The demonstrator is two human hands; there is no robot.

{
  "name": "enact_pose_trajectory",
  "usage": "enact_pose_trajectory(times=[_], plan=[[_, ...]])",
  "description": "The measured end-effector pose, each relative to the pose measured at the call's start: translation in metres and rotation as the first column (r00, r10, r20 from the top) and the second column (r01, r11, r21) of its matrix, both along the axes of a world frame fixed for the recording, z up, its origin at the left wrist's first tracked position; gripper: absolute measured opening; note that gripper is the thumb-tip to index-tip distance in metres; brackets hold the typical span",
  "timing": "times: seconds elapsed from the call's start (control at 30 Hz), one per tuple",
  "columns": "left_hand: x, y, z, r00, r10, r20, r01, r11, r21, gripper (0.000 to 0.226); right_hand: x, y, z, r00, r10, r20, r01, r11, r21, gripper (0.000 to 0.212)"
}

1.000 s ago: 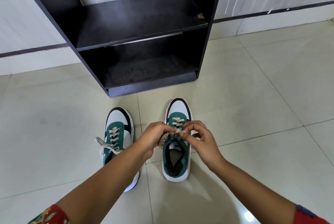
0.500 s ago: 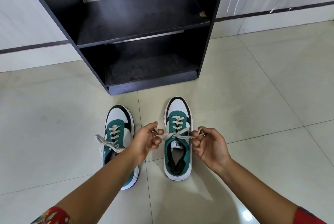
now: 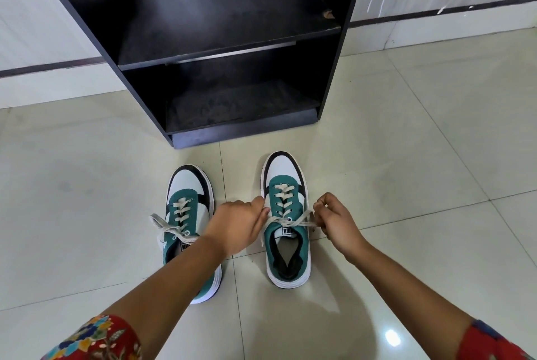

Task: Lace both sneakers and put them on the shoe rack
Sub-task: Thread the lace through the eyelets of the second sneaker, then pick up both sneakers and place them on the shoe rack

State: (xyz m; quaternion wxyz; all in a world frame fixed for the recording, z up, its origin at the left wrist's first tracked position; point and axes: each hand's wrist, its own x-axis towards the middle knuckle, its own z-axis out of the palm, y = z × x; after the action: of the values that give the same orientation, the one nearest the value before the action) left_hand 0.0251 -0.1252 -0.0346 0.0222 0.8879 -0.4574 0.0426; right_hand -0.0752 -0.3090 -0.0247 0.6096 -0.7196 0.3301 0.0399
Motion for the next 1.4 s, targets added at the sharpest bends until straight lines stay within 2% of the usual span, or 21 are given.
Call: enact_pose_trajectory(times=[0.17,0.4,0.47,0.53,0.6,0.67,0.73,0.8,0.83,0.9,0.97,1.03,1.07,1.1,1.13,1.23,1.3,1.4], plan=[[0.003,0.003,-0.003,0.999,0.003,0.035,-0.002,1.000,-0.015,0.031,-0.003,-0.005,-0.002,0.999,0.028,-0.025,-0.028,1.000,0.001,0.018],[-0.002,0.004,0.001,0.998,0.021,0.063,-0.024,0.999,0.042,0.031,-0.007,-0.008,-0.005,0.997,0.054,-0.054,-0.054,0.999,0.000,0.023],[-0.005,0.002,0.005,0.998,0.056,0.023,-0.057,0.997,0.049,0.032,-0.006,-0.007,-0.005,0.996,0.056,-0.065,-0.057,0.998,-0.004,0.023],[-0.013,-0.001,0.007,0.981,0.138,-0.133,-0.138,0.990,0.007,0.030,-0.007,-0.007,-0.006,0.993,0.043,-0.107,-0.041,0.999,0.015,0.022],[-0.021,-0.003,0.004,0.897,0.243,-0.370,-0.293,0.952,-0.084,0.027,-0.006,-0.007,-0.003,0.987,0.002,-0.159,0.017,0.993,0.118,0.019],[-0.026,-0.002,0.005,0.724,0.281,-0.630,-0.479,0.862,-0.166,0.030,-0.007,-0.006,0.003,0.982,-0.013,-0.186,0.058,0.970,0.238,0.014],[-0.028,-0.001,0.008,0.549,0.217,-0.807,-0.638,0.733,-0.237,0.033,-0.009,-0.007,0.007,0.983,-0.033,-0.181,0.081,0.961,0.264,0.009],[-0.029,0.001,0.014,0.468,0.192,-0.862,-0.755,0.594,-0.277,0.031,-0.013,-0.008,0.010,0.984,-0.091,-0.155,0.119,0.977,0.179,0.010],[-0.032,0.003,0.020,0.471,0.210,-0.857,-0.786,0.541,-0.299,0.031,-0.018,-0.008,0.011,0.985,-0.122,-0.118,0.132,0.988,0.085,0.014],[-0.043,0.010,0.036,0.485,0.242,-0.840,-0.797,0.517,-0.312,0.033,-0.031,-0.004,0.019,0.997,-0.073,-0.003,0.071,0.978,-0.194,0.014],[-0.074,0.045,0.040,0.461,0.334,-0.822,-0.841,0.461,-0.284,0.028,-0.051,0.026,0.031,0.978,0.206,-0.003,-0.190,0.895,-0.403,0.011],[-0.083,0.068,0.037,0.539,0.392,-0.745,-0.805,0.501,-0.318,0.022,-0.059,0.044,0.045,0.903,0.415,-0.110,-0.409,0.753,-0.515,0.019],[-0.086,0.083,0.035,0.588,0.451,-0.671,-0.782,0.527,-0.332,0.020,-0.059,0.056,0.049,0.846,0.494,-0.203,-0.513,0.645,-0.567,0.028],[-0.082,0.087,0.032,0.648,0.475,-0.596,-0.739,0.581,-0.341,0.019,-0.058,0.057,0.052,0.805,0.510,-0.304,-0.577,0.551,-0.603,0.038],[-0.079,0.090,0.032,0.680,0.494,-0.542,-0.711,0.625,-0.323,0.020,-0.056,0.056,0.054,0.782,0.500,-0.373,-0.612,0.500,-0.613,0.048],[-0.079,0.089,0.030,0.702,0.556,-0.445,-0.701,0.651,-0.292,0.028,-0.054,0.047,0.054,0.738,0.457,-0.496,-0.674,0.455,-0.583,0.064],[-0.084,0.089,0.026,0.650,0.612,-0.451,-0.753,0.601,-0.268,0.035,-0.054,0.046,0.045,0.702,0.462,-0.542,-0.711,0.423,-0.562,0.067],[-0.097,0.098,0.021,0.427,0.644,-0.635,-0.879,0.460,-0.125,0.048,-0.054,0.054,0.031,0.712,0.455,-0.535,-0.700,0.404,-0.589,0.062]])
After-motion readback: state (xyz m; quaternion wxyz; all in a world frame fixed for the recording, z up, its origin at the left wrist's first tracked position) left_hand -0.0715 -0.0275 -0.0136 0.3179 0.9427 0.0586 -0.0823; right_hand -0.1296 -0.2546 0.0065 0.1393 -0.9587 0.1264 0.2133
